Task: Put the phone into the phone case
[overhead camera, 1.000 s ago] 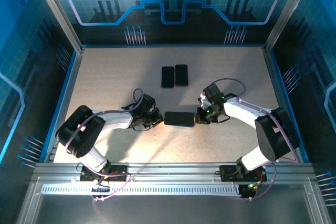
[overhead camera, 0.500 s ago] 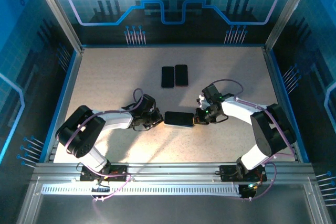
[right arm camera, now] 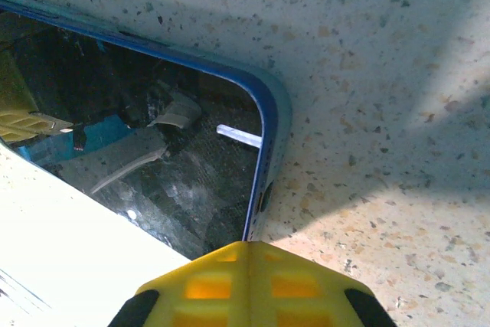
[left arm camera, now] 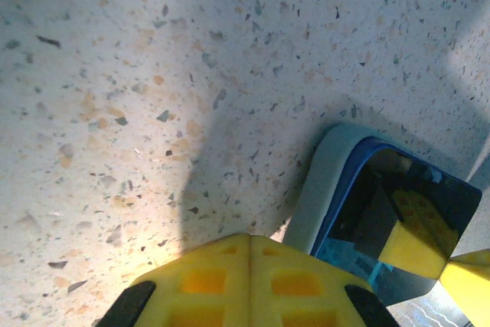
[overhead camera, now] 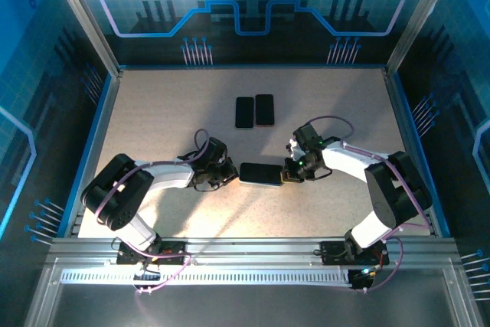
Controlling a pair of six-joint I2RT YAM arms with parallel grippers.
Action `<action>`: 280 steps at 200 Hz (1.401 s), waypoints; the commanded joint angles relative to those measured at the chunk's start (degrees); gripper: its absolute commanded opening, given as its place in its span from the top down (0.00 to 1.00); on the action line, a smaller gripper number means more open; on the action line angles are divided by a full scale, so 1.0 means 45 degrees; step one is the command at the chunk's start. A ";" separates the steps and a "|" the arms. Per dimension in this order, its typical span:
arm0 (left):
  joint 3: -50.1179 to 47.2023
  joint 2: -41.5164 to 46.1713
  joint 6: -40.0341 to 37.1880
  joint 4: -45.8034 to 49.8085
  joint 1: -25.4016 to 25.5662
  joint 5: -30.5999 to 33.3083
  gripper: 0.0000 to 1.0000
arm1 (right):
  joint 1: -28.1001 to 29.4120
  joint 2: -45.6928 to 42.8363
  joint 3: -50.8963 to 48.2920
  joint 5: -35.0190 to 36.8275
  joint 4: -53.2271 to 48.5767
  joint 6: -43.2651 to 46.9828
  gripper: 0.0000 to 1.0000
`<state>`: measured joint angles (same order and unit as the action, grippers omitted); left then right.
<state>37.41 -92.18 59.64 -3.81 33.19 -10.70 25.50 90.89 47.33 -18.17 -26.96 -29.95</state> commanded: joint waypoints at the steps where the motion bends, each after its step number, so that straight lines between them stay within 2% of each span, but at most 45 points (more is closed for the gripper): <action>1: 0.0134 -0.0355 -0.0102 0.0538 0.0346 -0.0181 0.94 | 0.0539 0.0173 0.0178 -0.0600 0.0342 -0.0216 0.95; 66: 0.0159 -0.0326 -0.0142 0.0762 0.0409 0.0004 0.94 | 0.0623 -0.0094 0.0182 -0.0612 0.0106 -0.0152 0.95; 152: -0.0149 0.0113 -0.0241 0.1382 0.0360 0.0796 0.95 | 0.0566 -0.0579 0.1000 0.0274 -0.0961 0.0693 0.95; 280: -0.0072 -0.0004 -0.0195 0.1399 0.0365 0.0805 0.95 | 0.0576 -0.0180 0.0203 0.0307 -0.0740 0.0654 0.96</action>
<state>37.76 -91.85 59.61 -2.81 34.20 -8.19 27.73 89.47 48.95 -16.91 -29.52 -27.97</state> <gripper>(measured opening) 0.052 0.064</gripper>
